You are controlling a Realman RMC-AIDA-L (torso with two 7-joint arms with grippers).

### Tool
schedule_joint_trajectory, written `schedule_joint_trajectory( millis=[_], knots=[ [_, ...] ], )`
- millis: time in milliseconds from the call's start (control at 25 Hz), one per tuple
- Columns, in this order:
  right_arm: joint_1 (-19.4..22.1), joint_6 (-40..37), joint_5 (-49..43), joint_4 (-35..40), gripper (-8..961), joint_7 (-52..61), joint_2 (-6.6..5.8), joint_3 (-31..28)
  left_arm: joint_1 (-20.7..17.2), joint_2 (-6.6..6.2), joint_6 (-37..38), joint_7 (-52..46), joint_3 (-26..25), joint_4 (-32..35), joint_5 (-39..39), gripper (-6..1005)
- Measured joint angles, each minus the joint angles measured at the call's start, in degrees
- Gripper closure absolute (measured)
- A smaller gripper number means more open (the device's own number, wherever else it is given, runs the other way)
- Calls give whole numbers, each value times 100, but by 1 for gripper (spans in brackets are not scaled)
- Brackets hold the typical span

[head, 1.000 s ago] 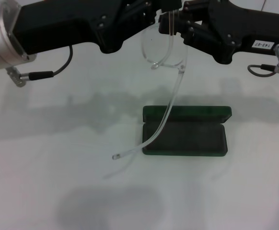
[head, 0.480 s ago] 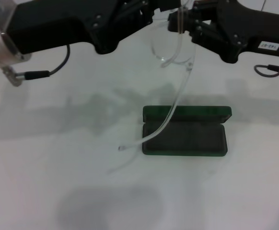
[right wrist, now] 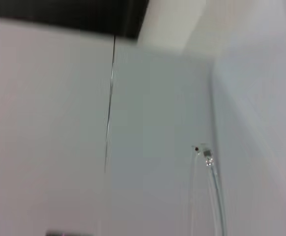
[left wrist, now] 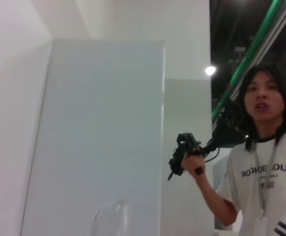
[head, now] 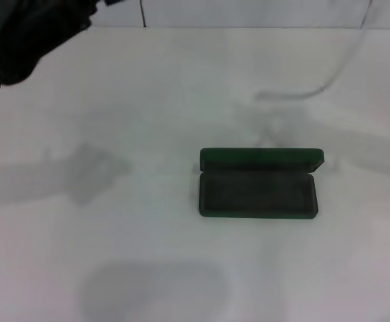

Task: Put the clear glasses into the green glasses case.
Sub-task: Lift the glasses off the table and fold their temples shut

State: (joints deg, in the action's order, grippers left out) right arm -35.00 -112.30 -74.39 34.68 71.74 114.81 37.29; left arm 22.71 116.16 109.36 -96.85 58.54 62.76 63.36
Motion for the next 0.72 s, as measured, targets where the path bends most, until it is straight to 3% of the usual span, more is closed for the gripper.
schedule_joint_trajectory(
  millis=[240,520,560,720],
  knots=[
    [284,-365,1156,-64,861,-100,21,-143,26,25,10,54,65,-5,347,926],
    [206,-622,1835,-347,861,-192,38,-126,170,97,13,70,206,-28,787,926],
    [164,-625,1867,-391,861,-218,39,-116,404,110,15,231,630,-246,914,926],
    [-146,-630,1882,-720,861,-462,55,-65,724,144,15,471,973,-642,933,926]
  ],
)
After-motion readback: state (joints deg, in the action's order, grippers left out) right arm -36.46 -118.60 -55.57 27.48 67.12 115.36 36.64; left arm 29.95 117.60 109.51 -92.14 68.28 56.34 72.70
